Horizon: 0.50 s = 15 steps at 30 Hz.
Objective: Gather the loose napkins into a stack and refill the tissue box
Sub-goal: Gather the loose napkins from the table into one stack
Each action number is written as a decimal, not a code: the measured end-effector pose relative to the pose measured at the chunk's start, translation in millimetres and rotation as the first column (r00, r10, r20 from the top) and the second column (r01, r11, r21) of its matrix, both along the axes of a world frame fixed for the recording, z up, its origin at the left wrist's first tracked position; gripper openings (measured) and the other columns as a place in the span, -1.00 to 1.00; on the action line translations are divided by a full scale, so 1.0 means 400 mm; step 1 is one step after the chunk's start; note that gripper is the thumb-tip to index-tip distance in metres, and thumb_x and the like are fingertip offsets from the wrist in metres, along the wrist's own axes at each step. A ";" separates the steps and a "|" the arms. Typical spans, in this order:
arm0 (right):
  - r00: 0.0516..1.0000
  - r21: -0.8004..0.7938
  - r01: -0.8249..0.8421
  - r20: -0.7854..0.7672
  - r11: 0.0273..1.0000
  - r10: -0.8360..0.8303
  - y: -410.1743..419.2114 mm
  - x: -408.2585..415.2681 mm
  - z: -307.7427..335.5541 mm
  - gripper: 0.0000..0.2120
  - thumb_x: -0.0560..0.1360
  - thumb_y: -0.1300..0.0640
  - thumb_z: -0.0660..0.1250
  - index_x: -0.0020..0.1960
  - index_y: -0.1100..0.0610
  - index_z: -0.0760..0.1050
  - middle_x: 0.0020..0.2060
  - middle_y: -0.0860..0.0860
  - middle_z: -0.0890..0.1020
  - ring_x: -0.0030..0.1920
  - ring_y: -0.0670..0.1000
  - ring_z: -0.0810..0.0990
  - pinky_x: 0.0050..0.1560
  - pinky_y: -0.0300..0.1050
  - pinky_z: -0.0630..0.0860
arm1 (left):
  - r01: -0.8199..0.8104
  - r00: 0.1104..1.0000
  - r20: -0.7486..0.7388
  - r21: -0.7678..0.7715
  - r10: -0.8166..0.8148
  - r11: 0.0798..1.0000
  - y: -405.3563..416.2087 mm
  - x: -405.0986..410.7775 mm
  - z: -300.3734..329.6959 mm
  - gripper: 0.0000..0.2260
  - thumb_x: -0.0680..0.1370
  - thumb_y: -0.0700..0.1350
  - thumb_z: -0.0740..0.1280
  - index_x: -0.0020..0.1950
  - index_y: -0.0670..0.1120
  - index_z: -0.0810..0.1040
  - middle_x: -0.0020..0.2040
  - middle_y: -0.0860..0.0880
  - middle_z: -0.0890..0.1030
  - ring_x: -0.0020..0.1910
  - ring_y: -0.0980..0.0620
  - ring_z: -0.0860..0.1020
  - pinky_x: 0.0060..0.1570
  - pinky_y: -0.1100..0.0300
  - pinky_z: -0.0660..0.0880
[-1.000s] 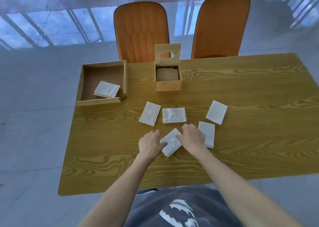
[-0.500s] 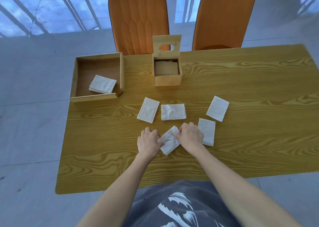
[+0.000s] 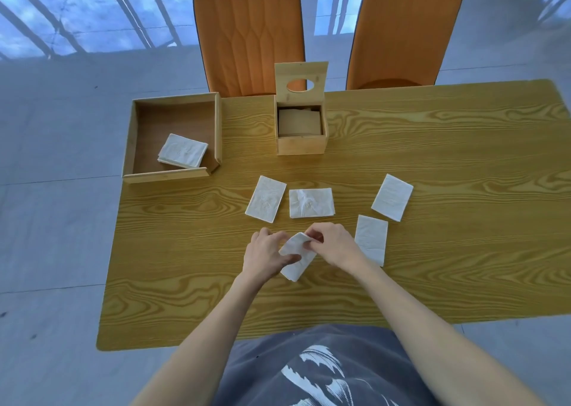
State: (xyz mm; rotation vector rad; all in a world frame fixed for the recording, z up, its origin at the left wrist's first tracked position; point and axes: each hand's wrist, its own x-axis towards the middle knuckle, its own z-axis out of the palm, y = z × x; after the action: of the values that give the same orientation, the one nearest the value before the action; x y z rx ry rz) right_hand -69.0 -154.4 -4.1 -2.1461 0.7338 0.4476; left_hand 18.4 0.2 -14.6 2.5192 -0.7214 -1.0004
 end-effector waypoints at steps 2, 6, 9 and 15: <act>0.999 0.050 -0.024 0.044 0.998 0.022 -0.001 0.022 0.002 -0.88 0.50 0.08 0.43 0.03 0.02 0.64 -0.08 -0.07 0.68 -0.03 -0.04 0.64 0.07 -0.02 0.59 | -0.045 0.995 -0.087 -0.068 0.039 0.997 0.011 0.011 0.002 -0.65 0.44 0.17 0.43 0.05 -0.06 0.58 -0.01 -0.04 0.53 0.03 -0.05 0.47 -0.01 0.04 0.46; 0.992 0.107 -0.061 0.115 0.992 0.049 0.011 0.083 0.009 -0.83 0.49 0.05 0.45 0.06 0.08 0.65 -0.07 -0.03 0.70 -0.03 -0.05 0.65 0.09 0.00 0.59 | -0.362 0.878 -0.399 -0.189 0.265 0.913 0.042 0.033 0.023 -0.76 0.48 0.08 0.41 0.01 -0.07 0.59 -0.16 0.00 0.62 -0.20 0.03 0.53 -0.20 0.12 0.41; 0.988 0.051 -0.074 0.141 0.996 0.066 0.027 0.138 0.005 -0.81 0.52 -0.01 0.43 0.06 0.07 0.65 -0.08 -0.06 0.70 -0.06 -0.07 0.66 0.06 -0.02 0.61 | -0.502 0.817 -0.430 -0.203 0.384 0.841 0.081 0.052 0.020 -0.78 0.49 0.04 0.43 0.06 -0.04 0.58 -0.08 -0.02 0.68 -0.12 0.00 0.61 -0.15 0.12 0.48; 0.997 -0.266 0.003 0.069 0.964 0.016 0.038 0.260 0.007 -0.73 0.59 0.04 0.24 0.21 0.05 0.61 0.08 0.00 0.68 0.10 0.06 0.62 -0.04 -0.04 0.55 | -0.752 0.608 -0.526 -0.140 0.595 0.644 0.156 0.109 0.016 -0.80 0.61 -0.07 0.32 0.07 -0.18 0.62 -0.11 -0.03 0.62 -0.13 0.01 0.55 -0.22 0.26 0.47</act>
State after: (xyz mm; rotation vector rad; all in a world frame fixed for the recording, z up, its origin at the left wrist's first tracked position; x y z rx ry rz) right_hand 34.9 -139.2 -1.4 -2.4025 0.7841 0.2867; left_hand 61.8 62.4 -8.4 1.8606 0.2217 -0.9623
